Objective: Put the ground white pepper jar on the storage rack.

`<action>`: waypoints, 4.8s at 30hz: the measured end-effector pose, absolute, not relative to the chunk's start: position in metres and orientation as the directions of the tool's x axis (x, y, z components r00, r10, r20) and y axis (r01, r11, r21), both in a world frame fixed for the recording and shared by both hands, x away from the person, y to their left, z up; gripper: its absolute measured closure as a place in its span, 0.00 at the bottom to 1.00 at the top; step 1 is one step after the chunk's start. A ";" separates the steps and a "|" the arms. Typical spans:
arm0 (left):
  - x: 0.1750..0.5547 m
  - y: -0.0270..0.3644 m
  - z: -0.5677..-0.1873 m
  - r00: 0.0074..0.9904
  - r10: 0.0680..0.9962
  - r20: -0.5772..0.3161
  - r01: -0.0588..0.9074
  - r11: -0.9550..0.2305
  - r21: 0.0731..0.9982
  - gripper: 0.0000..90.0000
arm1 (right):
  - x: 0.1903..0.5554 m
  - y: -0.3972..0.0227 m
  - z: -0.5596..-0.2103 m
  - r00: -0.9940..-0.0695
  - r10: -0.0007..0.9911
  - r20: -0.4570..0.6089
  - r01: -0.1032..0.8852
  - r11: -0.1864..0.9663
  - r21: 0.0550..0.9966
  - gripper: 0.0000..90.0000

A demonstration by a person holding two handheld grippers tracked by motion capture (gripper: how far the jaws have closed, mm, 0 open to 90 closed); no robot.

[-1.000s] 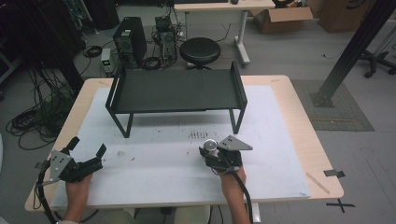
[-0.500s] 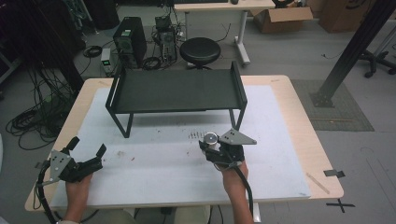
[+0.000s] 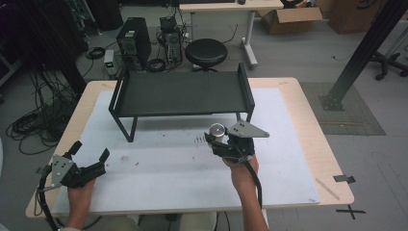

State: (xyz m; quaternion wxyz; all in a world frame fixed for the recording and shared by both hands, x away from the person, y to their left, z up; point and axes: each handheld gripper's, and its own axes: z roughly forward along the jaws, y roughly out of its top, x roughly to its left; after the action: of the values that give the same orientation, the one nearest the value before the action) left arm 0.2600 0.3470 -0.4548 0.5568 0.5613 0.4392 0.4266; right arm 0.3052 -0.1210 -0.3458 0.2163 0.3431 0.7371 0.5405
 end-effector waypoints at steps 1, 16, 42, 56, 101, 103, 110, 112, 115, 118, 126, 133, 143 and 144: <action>0.260 0.347 -0.455 0.250 0.968 -0.010 0.018 0.006 1.000 0.00 | 0.305 -0.121 -0.346 -0.671 0.740 0.052 0.272 0.180 0.945 0.54; 0.260 0.347 -0.455 0.251 0.968 -0.010 0.018 0.006 1.000 0.00 | 0.318 -0.111 -0.315 -0.688 0.725 0.036 0.244 0.184 0.952 0.54; 0.260 0.347 -0.455 0.250 0.968 -0.014 0.016 0.010 1.000 0.00 | 0.359 -0.087 -0.271 -0.702 0.712 0.004 0.199 0.190 0.961 0.54; 0.260 0.347 -0.455 0.250 0.968 -0.014 0.018 0.010 1.000 0.00 | 0.392 -0.074 -0.261 -0.690 0.724 0.002 0.202 0.190 0.961 0.54; 0.260 0.348 -0.455 0.251 0.968 -0.019 0.021 0.014 1.000 0.00 | 0.480 -0.032 -0.300 -0.614 0.784 0.096 0.358 0.168 0.919 0.54; 0.260 0.348 -0.455 0.251 0.968 -0.019 0.020 0.014 1.000 0.00 | 0.480 -0.032 -0.300 -0.613 0.784 0.097 0.360 0.168 0.918 0.54; 0.260 0.348 -0.455 0.251 0.968 -0.019 0.020 0.014 1.000 0.00 | 0.481 -0.033 -0.302 -0.611 0.784 0.109 0.376 0.167 0.911 0.54; 0.260 0.348 -0.455 0.251 0.968 -0.019 0.020 0.014 1.000 0.00 | 0.481 -0.032 -0.302 -0.614 0.782 0.103 0.374 0.174 0.911 0.53; 0.260 0.348 -0.455 0.251 0.968 -0.019 0.020 0.015 1.000 0.00 | 0.481 -0.033 -0.302 -0.614 0.780 0.117 0.377 0.160 0.912 0.51; 0.260 0.348 -0.455 0.251 0.968 -0.020 0.018 0.016 1.000 0.00 | 0.480 -0.033 -0.301 -0.618 0.777 0.118 0.375 0.160 0.913 0.51; 0.260 0.348 -0.455 0.252 0.968 -0.020 0.017 0.017 1.000 0.00 | 0.479 -0.038 -0.298 -0.615 0.779 0.123 0.377 0.153 0.913 0.41; 0.260 0.348 -0.455 0.251 0.968 -0.023 0.016 0.020 1.000 0.00 | 0.477 -0.038 -0.296 -0.613 0.783 0.109 0.363 0.156 0.919 0.28; 0.260 0.348 -0.455 0.251 0.968 -0.021 0.016 0.017 1.000 0.00 | 0.470 -0.040 -0.291 -0.590 0.805 0.066 0.320 0.158 0.934 0.09; 0.260 0.348 -0.455 0.251 0.968 -0.021 0.016 0.017 1.000 0.00 | 0.469 -0.041 -0.290 -0.587 0.807 0.065 0.317 0.156 0.935 0.07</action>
State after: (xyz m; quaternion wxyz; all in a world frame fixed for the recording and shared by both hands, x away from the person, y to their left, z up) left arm 0.2599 0.3481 -0.4549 0.5607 0.5579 0.4407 0.4245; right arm 0.4689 -0.0411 -0.2900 0.2351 0.3886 0.7231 0.5204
